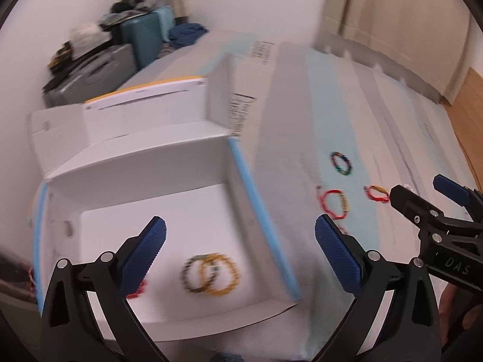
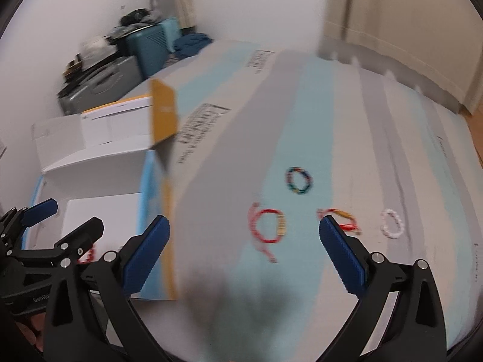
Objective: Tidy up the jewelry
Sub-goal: 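Move both tools back over the red cord and pink-white bracelets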
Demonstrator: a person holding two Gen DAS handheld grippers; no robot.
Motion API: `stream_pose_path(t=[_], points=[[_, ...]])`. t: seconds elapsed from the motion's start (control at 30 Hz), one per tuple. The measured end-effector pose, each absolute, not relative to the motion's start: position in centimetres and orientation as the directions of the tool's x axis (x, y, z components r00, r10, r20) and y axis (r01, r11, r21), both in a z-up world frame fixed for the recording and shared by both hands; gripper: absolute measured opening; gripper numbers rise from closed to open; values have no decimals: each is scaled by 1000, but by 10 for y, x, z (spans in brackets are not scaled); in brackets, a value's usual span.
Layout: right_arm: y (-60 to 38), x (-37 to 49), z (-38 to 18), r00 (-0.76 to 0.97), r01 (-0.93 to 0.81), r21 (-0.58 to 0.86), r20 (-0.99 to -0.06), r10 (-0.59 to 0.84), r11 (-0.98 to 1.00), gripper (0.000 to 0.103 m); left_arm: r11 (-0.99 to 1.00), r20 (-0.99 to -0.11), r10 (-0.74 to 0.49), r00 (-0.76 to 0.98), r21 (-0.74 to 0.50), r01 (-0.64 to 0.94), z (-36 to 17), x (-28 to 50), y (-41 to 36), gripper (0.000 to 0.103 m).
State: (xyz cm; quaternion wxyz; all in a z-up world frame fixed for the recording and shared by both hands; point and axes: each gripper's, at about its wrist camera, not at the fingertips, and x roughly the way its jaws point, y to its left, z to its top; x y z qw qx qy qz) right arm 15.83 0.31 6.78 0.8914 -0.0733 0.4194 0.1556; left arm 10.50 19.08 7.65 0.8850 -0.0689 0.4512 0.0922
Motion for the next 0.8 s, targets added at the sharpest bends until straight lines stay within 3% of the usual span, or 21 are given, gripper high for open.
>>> stream_pose_path(t=[0.8], points=[[-206,275,-3,567,-47,22,-822,44,999,95,1000,-872,-9,490,1,20,-21,263,5,97]])
